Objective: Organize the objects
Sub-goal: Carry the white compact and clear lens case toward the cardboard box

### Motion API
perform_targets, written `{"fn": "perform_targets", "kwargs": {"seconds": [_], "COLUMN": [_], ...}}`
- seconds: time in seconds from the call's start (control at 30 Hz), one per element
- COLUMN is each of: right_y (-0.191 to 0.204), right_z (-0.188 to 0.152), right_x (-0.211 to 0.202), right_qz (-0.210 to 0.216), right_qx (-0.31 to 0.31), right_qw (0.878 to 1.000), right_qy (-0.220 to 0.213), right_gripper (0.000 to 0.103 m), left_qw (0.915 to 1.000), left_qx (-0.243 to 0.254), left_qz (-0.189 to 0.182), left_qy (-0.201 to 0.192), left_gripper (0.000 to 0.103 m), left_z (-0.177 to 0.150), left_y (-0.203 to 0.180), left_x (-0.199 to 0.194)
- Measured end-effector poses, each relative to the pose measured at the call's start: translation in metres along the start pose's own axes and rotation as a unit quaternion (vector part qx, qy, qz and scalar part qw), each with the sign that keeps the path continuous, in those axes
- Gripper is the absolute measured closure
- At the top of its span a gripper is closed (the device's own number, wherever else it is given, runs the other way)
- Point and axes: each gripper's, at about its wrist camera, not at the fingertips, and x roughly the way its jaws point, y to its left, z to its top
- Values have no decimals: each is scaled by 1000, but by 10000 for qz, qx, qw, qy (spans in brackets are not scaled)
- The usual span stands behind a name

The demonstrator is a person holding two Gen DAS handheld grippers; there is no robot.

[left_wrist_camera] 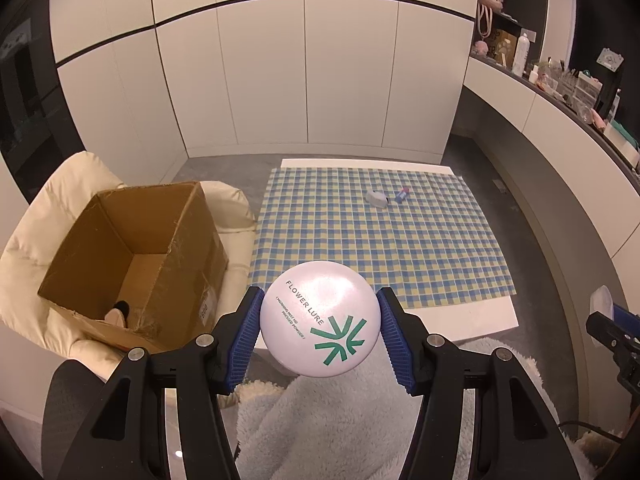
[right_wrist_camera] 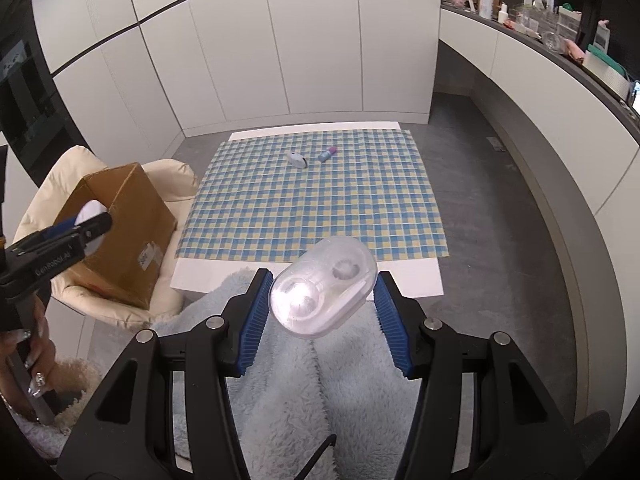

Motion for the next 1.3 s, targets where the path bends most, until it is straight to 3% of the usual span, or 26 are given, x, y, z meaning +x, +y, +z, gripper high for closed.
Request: {"fn": "perform_targets", "kwargs": {"seconds": [0.77, 1.3], "right_y": [37, 117], "right_z": [10, 16], "right_x": [9, 37], "right_qz": [-22, 597], "right_qx": [-567, -1498], "right_qw": [9984, 9868], "right_qy": [4, 147], "right_gripper": [48, 48], "left_qw": [9995, 9919], "left_qx": [-249, -1029], "left_qz": [82, 716], "left_qy": [192, 215], "left_gripper": [45, 45], "left_z": [-9, -32], "left_y": [26, 100], "left_x": [11, -4]}}
